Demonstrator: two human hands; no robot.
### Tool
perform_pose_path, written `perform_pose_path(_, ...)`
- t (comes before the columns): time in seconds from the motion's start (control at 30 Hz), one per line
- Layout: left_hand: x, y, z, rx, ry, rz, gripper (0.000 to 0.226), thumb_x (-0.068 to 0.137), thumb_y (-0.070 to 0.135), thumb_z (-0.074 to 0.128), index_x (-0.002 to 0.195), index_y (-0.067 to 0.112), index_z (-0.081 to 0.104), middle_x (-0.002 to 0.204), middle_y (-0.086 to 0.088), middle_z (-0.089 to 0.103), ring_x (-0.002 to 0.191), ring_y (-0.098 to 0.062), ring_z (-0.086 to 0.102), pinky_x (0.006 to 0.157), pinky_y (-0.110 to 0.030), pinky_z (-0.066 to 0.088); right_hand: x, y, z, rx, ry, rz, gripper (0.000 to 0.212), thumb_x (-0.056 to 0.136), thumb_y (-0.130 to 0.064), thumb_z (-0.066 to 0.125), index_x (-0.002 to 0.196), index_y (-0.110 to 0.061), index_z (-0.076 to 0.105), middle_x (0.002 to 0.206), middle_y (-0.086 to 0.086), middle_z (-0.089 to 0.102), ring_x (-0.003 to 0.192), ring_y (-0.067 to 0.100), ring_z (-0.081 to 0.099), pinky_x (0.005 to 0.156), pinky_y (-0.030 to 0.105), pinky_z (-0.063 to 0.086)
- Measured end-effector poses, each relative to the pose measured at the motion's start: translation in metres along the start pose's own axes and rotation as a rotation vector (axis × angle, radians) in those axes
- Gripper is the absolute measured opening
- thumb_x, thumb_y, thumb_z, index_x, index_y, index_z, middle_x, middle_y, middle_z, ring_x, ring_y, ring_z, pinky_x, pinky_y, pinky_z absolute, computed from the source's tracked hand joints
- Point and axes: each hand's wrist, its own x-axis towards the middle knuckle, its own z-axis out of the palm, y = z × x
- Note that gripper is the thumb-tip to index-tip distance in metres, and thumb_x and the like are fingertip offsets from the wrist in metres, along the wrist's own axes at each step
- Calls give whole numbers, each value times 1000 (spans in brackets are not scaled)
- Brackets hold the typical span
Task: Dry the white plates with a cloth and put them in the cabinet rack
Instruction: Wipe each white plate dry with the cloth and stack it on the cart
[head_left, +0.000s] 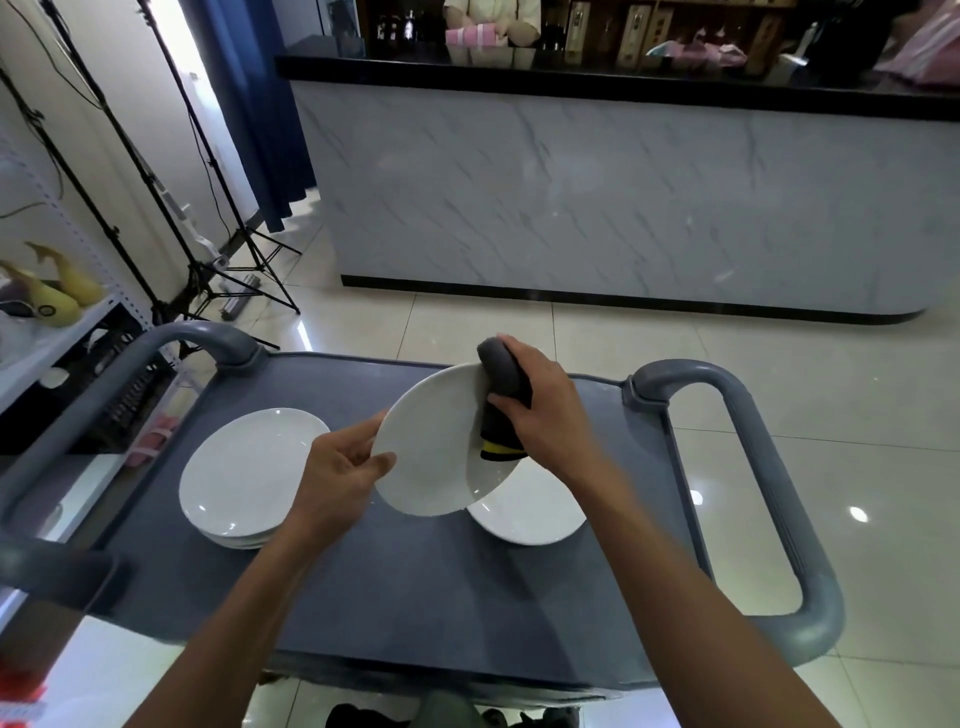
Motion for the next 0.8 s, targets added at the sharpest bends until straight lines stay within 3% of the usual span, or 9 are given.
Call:
perform_pose_path(0.13,4,0,-3,81,1,44,68,87,-14,62,116,47,69,111,13,75,104,-7,70,82,-15,53,-6,6,8,19,78,3,60,81,-7,71,133,-27,50,127,-12,57,113,17,51,99,30,40)
perform_pose_path(0.3,6,-9,1,136,40,42,65,87,-12,65,109,49,72,102,14,77,94,-5,71,78,-17,54,-12,4,16,-13,194,-48,54,79,-1,65,127,-23,52,118,-13,54,103,15,46,90,15,34)
perform_pose_path(0.37,7,-13,5,118,82,24,56,86,-10,66,104,42,74,97,13,77,89,-3,71,77,-19,54,-15,2,17,-14,250,-79,53,79,2,62,124,-25,52,116,-17,51,102,15,45,89,10,31)
perform_pose_path(0.53,9,-19,9,-31,131,-50,39,88,-9,63,105,23,76,101,3,78,94,-10,71,83,-25,57,-21,0,17,-19,349,-127,51,79,9,61,121,-19,54,117,-16,51,103,14,44,91,13,32)
perform_pose_path(0.63,5,-25,8,-174,173,-111,34,89,-6,58,106,16,78,105,-6,77,100,-19,72,86,-33,59,-25,1,17,-19,392,-140,46,79,9,59,120,-11,58,118,-4,58,106,18,47,94,20,35)
perform_pose_path(0.7,2,-32,7,-270,295,-178,25,92,4,56,99,12,78,102,-9,76,101,-26,71,83,-39,60,-27,3,17,-15,420,-142,43,79,5,58,119,-10,59,119,-3,58,107,20,49,96,20,35)
perform_pose_path(0.8,-3,-36,7,-405,452,-450,24,96,22,57,81,8,70,81,-7,72,90,-34,68,66,-40,58,-30,4,16,-4,444,-143,40,81,-3,54,120,-12,58,121,-5,56,109,21,49,98,19,34)
